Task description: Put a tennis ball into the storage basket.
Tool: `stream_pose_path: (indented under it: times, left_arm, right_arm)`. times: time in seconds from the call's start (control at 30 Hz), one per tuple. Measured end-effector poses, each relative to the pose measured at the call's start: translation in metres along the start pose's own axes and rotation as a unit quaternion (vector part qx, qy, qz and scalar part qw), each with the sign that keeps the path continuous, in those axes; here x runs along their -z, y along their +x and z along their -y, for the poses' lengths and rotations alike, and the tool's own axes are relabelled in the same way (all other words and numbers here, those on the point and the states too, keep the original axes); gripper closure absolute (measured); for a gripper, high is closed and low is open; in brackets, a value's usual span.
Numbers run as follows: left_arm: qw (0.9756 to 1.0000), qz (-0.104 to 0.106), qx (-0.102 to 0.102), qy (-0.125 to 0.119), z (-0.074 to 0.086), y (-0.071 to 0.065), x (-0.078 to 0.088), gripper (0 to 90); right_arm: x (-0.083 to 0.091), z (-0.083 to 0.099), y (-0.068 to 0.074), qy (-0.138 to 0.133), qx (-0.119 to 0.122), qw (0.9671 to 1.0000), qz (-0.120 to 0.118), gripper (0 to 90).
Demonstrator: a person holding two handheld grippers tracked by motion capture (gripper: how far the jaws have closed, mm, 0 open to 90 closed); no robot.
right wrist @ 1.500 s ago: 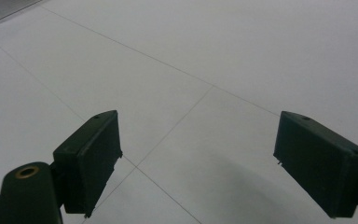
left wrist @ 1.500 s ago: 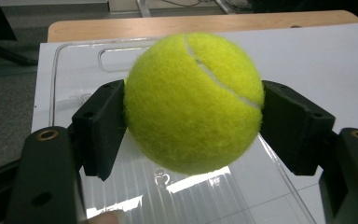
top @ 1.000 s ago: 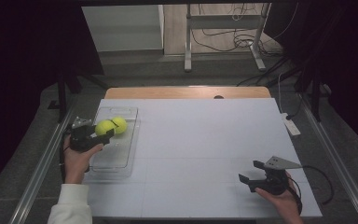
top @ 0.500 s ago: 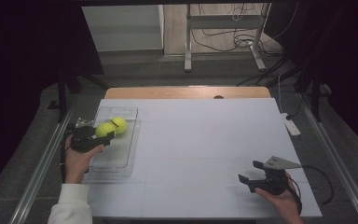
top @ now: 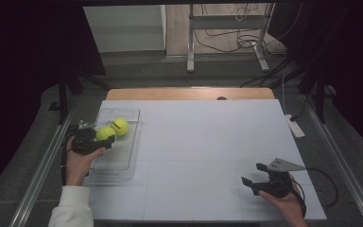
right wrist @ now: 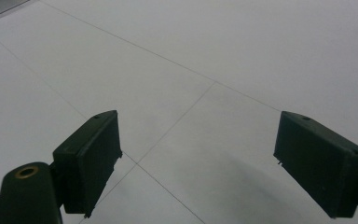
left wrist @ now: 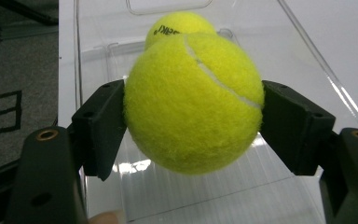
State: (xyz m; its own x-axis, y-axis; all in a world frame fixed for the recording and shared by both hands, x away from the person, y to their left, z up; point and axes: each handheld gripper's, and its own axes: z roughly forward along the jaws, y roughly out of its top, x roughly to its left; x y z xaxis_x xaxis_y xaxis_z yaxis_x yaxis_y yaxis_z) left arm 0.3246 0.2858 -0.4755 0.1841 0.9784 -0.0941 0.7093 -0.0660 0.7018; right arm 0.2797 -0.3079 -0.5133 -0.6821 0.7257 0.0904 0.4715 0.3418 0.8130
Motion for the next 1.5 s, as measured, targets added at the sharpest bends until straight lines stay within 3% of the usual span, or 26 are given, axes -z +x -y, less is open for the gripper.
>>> stream_pose_path:
  times: [0.4,0.77,0.97,1.17,1.5]
  left_arm:
    - [0.9994,-0.019,-0.007,0.029,0.001,0.0,-0.006,27.1]
    - [0.9987,-0.022,-0.006,0.045,0.002,0.001,-0.01,27.0]
    - [0.9991,-0.02,0.001,0.036,0.002,0.001,-0.009,26.6]
    - [0.9997,-0.012,0.003,0.022,-0.001,0.001,-0.004,15.7]
    - [0.9999,0.009,0.006,-0.002,-0.002,0.0,0.002,14.3]
  right_arm:
    - [0.0,0.0,0.0,0.002,0.0,1.0,0.0,14.7]
    - [-0.001,0.0,0.0,0.003,0.001,1.0,0.0,14.7]
    - [0.0,0.0,0.0,0.003,0.0,1.0,0.0,14.6]
    - [0.0,0.0,0.0,0.003,0.001,1.0,0.0,14.6]
    - [0.0,0.001,-0.001,0.003,-0.001,1.0,0.002,14.7]
